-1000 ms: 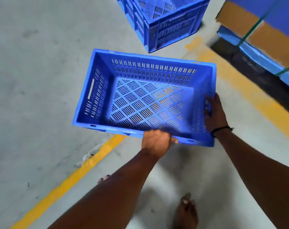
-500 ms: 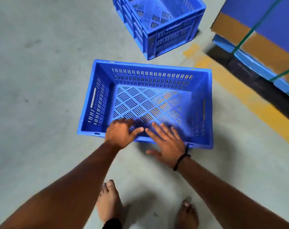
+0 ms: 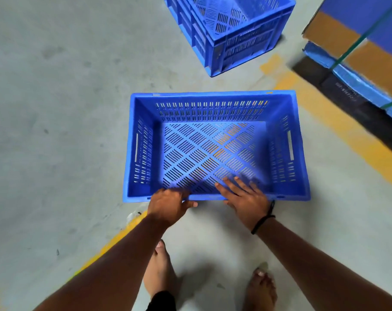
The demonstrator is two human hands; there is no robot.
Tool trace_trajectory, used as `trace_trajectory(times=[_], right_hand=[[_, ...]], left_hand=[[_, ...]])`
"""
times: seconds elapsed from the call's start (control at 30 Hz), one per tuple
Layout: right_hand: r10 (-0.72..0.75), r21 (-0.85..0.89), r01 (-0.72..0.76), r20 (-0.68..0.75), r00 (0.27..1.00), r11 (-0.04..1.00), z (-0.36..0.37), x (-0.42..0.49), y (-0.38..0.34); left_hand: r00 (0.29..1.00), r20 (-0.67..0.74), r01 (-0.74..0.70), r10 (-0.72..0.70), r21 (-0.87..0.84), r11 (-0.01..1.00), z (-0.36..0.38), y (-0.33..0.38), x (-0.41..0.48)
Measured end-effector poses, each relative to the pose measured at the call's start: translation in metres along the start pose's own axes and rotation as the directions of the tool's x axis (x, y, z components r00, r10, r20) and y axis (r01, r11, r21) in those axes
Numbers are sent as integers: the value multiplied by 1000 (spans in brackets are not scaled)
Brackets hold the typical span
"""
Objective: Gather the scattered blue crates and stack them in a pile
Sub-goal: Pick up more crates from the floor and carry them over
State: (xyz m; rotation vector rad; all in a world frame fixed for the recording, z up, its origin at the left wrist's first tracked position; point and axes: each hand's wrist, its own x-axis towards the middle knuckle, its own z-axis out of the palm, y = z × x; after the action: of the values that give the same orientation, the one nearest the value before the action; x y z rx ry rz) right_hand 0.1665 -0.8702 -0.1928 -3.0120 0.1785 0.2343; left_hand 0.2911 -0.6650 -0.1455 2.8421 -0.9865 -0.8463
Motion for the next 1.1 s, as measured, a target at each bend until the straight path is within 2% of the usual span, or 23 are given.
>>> trace_trajectory(times=[0.07,0.17,0.23,0.3,0.37,0.47,0.53,0.6,0.67,0.7,0.77,0.8,0.87,0.97,1.1], right_hand=[[7,44,-5,-38,999,999,-9,4,10],[205,-15,-208,-120,971,978,-31,20,55],[298,-85,-306,-93,950,948,-44,31,97],[359,-108,-355,15,933,929,-53,39,131],[369,-128,-359,66,927,924,-54,47,150],[401,-41,-400,7,916,916,-48,57,161],[494,67,-496,46,868,866,-46,61,162],[554,146,-566,118,824,811,-47,63,161],[573,260,-589,142,807,766,-47,64,158],[584,310,-599,148,798,739,-48,63,158],[614,358,-629,171,771,690,-48,62,159],[624,369,-640,181,760,674,-48,62,159],[639,383,-660,201,743,646,-50,63,159],[659,401,-682,218,720,612,-52,63,156],[675,422,-681,193,712,598,-58,66,152]], left_hand=[[1000,-22,-10,9,-19,1000,-1,-2,2],[991,-88,-101,105,56,993,-9,-13,29],[980,-191,-33,53,106,994,-22,-25,53],[962,-266,93,-66,91,991,-34,-41,73],[972,-210,131,-101,131,983,-41,-58,88],[989,-144,66,-27,274,959,-41,-79,100],[971,-237,95,-26,283,954,-42,-92,102],[929,-354,189,-112,193,963,-43,-106,98],[907,-360,244,-220,23,970,-41,-117,93],[902,-326,254,-284,-132,958,-41,-120,92],[890,-297,210,-345,-405,890,-39,-119,91],[884,-326,160,-335,-463,872,-39,-118,91],[872,-364,95,-327,-530,843,-38,-119,93],[847,-316,150,-428,-631,762,-40,-119,94],[847,-312,154,-431,-632,760,-43,-120,87]])
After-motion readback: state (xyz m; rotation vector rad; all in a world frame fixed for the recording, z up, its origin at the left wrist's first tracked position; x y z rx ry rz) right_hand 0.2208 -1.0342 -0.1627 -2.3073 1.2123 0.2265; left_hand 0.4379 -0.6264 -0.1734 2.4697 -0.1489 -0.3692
